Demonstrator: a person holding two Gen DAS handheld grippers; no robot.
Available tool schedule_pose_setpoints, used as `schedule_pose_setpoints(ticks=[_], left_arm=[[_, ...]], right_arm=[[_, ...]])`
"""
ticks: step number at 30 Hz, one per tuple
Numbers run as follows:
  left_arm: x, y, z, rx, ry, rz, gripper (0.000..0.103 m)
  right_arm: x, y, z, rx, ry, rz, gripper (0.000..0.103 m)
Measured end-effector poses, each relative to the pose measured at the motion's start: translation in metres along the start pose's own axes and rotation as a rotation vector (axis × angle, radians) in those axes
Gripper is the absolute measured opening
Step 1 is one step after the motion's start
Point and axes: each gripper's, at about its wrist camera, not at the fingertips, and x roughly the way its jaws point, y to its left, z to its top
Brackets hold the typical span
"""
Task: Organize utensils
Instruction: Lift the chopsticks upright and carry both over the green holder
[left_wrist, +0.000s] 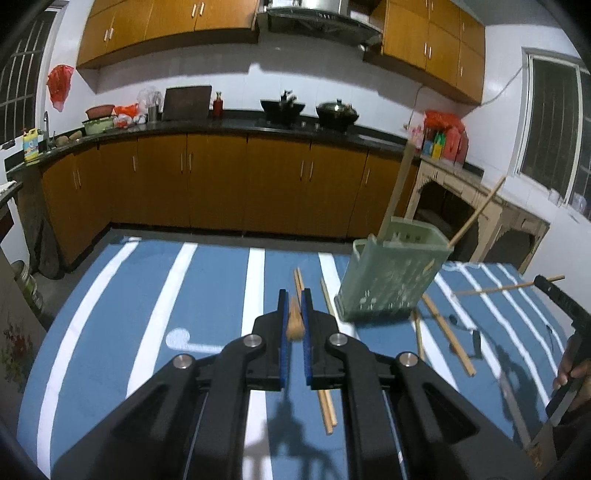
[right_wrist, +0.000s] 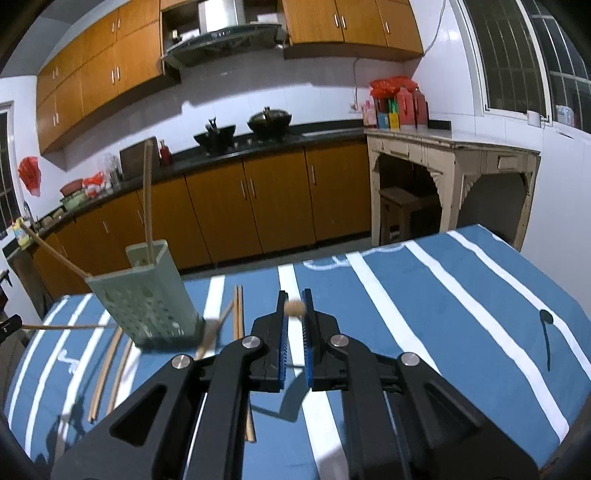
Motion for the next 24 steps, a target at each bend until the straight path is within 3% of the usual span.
schedule_pose_setpoints(ticks=[13, 24], left_arm=[[-0.022, 0.006, 0.022, -0.006, -0.067, 0.011, 0.008], [-0.049, -0.008, 0.047, 0.025, -0.117, -0.058, 0.007]], right_arm=[[-0.011, 0.010, 0.021, -0.019, -0.064, 0.027, 0.008], [-0.041, 0.029, 0.055, -0.031, -0.127, 0.132, 0.008]])
